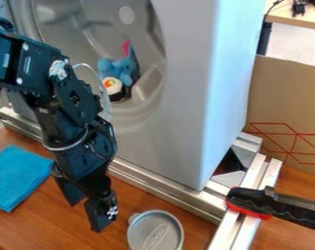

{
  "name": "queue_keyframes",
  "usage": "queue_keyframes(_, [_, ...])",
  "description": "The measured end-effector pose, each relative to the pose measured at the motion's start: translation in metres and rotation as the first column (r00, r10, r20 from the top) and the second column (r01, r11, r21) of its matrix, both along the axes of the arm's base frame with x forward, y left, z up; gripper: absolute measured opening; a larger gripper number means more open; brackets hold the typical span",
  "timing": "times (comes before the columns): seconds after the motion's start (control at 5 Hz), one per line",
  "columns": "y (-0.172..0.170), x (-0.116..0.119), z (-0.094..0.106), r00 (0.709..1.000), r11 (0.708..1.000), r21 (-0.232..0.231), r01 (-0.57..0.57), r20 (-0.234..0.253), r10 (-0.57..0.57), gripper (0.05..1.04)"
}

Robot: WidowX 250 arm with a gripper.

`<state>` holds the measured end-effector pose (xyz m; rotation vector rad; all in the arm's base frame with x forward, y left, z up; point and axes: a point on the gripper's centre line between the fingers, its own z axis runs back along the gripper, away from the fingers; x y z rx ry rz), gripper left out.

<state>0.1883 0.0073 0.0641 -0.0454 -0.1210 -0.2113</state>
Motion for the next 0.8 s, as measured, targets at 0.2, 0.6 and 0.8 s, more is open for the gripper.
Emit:
queue_keyframes(0.2, [0.000, -0.001, -0.002, 1.000, 1.000, -0.001, -0.002, -0.008, 0.002, 0.998])
queue_keyframes(0.6, [-0.042, 0.027, -0.011, 0.994, 0.997, -0.074, -0.029, 0.103, 0.036, 0.998])
queue_keyframes(0.8, [-0.064, 0.040, -0.006, 0.986, 0.994, -0.109, -0.010, 0.164, 0.028, 0.998])
